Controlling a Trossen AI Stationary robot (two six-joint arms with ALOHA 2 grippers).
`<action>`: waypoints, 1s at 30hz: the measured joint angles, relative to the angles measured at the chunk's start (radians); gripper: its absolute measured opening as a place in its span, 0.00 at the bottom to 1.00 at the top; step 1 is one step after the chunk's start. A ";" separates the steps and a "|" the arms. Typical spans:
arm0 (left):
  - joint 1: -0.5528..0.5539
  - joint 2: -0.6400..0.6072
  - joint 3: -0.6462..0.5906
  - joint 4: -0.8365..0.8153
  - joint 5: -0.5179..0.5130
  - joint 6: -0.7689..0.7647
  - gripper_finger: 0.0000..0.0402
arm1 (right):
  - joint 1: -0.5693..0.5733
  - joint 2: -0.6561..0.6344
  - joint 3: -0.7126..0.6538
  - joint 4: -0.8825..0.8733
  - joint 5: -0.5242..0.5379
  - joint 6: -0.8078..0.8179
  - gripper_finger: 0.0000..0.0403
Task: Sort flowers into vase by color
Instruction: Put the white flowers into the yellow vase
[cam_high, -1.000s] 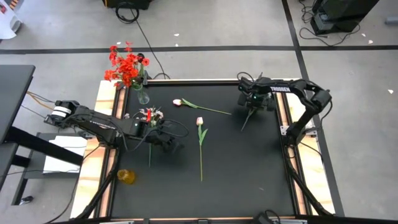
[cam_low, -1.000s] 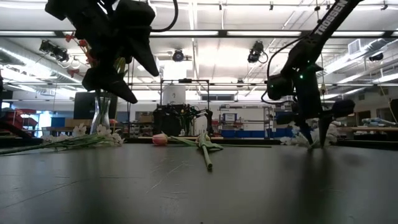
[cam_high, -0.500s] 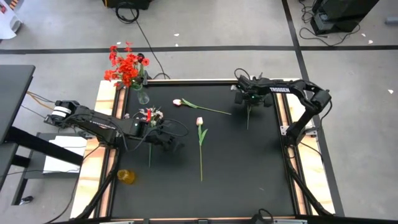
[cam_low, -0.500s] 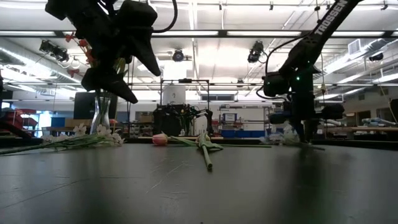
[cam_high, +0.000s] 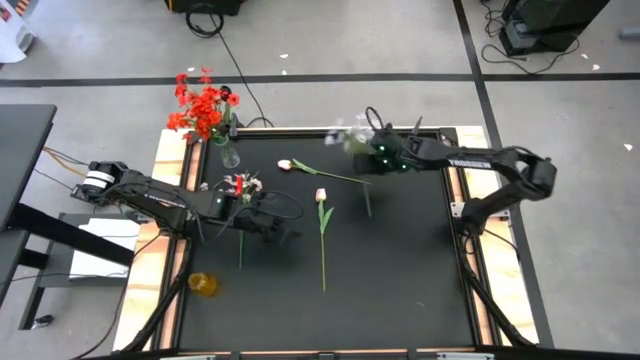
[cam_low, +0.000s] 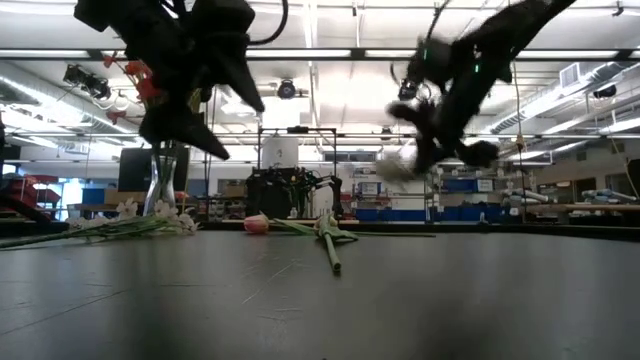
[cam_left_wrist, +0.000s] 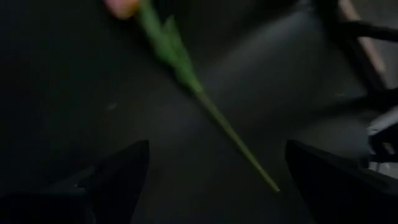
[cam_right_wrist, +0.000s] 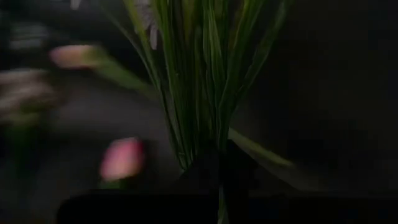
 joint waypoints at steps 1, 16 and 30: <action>0.000 0.000 0.000 0.030 0.000 0.022 0.94 | 0.029 -0.021 0.000 0.060 -0.004 -0.030 0.02; 0.083 -0.001 0.000 0.695 -0.008 0.285 0.94 | 0.395 -0.109 0.000 0.620 0.031 -0.487 0.02; 0.110 -0.001 0.001 0.802 -0.013 0.456 0.93 | 0.492 -0.040 0.001 0.656 0.018 -0.557 0.03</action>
